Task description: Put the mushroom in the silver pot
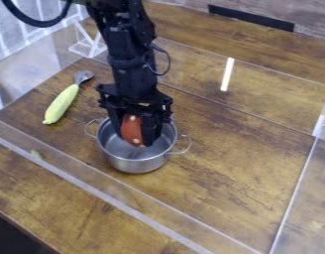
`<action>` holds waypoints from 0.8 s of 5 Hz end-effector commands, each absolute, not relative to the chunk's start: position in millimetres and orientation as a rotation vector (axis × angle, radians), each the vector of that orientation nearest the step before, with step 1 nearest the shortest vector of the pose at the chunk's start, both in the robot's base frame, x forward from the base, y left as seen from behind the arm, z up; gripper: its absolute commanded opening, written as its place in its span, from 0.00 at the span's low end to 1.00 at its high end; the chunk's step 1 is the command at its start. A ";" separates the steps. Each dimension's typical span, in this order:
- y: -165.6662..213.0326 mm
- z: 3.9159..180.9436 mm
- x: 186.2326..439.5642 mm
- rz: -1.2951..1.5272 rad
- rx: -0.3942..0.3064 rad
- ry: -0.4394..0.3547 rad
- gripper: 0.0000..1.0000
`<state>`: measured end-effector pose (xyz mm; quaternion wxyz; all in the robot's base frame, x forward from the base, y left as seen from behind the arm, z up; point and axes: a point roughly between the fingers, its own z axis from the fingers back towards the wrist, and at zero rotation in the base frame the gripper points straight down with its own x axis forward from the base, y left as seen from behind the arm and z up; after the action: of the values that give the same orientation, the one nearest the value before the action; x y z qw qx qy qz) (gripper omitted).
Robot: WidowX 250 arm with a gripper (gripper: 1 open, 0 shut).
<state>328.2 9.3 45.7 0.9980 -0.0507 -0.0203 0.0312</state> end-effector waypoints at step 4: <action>37.7 64.5 365.0 0.123 -0.110 -0.091 0.00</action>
<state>358.9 31.6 49.3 0.9966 -0.0574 -0.0206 0.0557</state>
